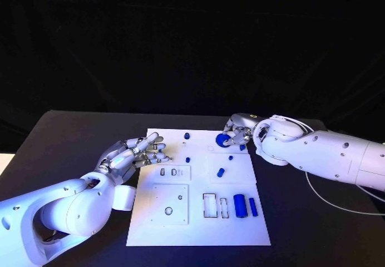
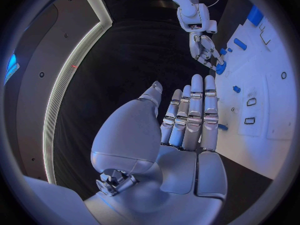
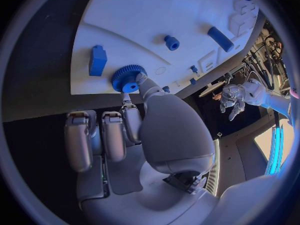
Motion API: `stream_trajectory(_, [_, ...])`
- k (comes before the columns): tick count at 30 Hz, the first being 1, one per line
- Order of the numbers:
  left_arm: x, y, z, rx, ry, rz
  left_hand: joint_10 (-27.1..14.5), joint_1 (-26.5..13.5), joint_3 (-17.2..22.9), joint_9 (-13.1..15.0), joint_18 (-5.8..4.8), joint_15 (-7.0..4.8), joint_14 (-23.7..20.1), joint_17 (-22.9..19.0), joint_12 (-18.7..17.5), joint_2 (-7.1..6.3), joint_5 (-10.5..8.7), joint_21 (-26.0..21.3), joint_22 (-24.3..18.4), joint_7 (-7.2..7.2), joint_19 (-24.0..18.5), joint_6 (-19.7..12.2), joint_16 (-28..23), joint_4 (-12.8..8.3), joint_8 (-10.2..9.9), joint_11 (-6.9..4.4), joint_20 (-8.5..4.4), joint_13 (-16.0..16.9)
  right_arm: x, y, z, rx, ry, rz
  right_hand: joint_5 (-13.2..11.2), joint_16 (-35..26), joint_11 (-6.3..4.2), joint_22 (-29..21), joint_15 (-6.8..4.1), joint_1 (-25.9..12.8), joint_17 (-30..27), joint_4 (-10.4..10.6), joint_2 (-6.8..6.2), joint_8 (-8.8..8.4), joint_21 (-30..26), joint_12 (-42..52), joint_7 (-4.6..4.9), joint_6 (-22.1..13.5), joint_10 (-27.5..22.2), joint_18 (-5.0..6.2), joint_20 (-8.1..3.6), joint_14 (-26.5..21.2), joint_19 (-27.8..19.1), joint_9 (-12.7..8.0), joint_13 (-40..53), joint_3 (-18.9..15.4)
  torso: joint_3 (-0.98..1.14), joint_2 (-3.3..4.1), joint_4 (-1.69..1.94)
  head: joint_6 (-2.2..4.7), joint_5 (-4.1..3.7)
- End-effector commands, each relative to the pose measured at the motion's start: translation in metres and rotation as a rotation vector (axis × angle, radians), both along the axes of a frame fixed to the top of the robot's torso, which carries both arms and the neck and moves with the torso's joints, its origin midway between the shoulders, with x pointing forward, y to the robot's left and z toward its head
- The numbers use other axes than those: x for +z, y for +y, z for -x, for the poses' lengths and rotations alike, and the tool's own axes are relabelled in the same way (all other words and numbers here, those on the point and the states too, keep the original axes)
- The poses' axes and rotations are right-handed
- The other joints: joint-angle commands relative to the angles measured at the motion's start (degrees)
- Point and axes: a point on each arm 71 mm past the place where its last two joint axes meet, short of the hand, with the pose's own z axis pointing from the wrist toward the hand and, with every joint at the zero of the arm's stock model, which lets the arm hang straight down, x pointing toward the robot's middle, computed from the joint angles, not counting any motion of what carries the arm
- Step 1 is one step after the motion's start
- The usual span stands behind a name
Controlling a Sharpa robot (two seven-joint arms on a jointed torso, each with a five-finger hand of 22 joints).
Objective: Assemble the parts on the task board
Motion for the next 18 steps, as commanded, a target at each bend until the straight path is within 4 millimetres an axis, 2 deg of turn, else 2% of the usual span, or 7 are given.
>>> stream_trajectory(1, [0.002, -0.002, 0.001, -0.017, -0.006, 0.016, 0.5, -0.24, -0.2, -0.03, 0.63, 0.23, -0.26, 0.05, -0.18, 0.17, -0.19, -0.38, -0.05, 0.13, 0.42, 0.45, -0.09, -0.04, -0.31, 0.07, -0.15, 0.08, -0.005, 0.003, 0.002, 0.02, -0.04, 0.065, -0.47, 0.41, -0.29, 8.06, 0.06, 1.56, 10.21, -0.56, 0.99, 0.77, 0.45, 0.43, -0.39, 1.41, 0.45, -0.93, 0.24, 4.98, 1.65, 0.39, 4.3, 1.22, -0.01, 0.01, -0.03, -0.13, 0.02])
stream_trajectory(10, [0.002, -0.002, 0.001, -0.018, -0.006, 0.017, 0.51, -0.28, -0.27, -0.03, 0.63, 0.23, -0.27, 0.09, -0.2, 0.18, -0.19, -0.4, -0.06, 0.13, 0.43, 0.45, -0.09, -0.04, -0.32, 0.07, -0.15, 0.08, 0.0, 0.016, 0.006, 0.049, -0.116, 0.058, -0.76, 0.48, -0.61, 8.55, -0.24, 0.11, 10.34, -0.44, 0.98, 0.76, 0.64, 0.79, -0.78, 2.66, 0.76, -1.04, -0.08, 5.02, 1.94, 0.43, 4.81, 2.25, -0.04, -0.03, 0.01, -0.04, 0.05])
stream_trajectory(18, [0.002, -0.001, 0.001, -0.019, -0.005, 0.017, 0.51, -0.29, -0.31, -0.03, 0.63, 0.23, -0.27, 0.11, -0.2, 0.2, -0.19, -0.41, -0.06, 0.12, 0.44, 0.46, -0.1, -0.05, -0.33, 0.07, -0.15, 0.08, 0.006, 0.031, 0.014, 0.071, -0.152, 0.005, -0.02, 0.3, -0.68, 8.39, -0.32, -1.85, 10.09, 0.28, 0.84, 0.17, 0.59, 0.42, -0.85, 2.84, 0.72, -1.0, -0.2, 4.96, 1.85, 0.29, 4.79, 2.7, -0.02, -0.04, 0.08, 0.16, 0.3])
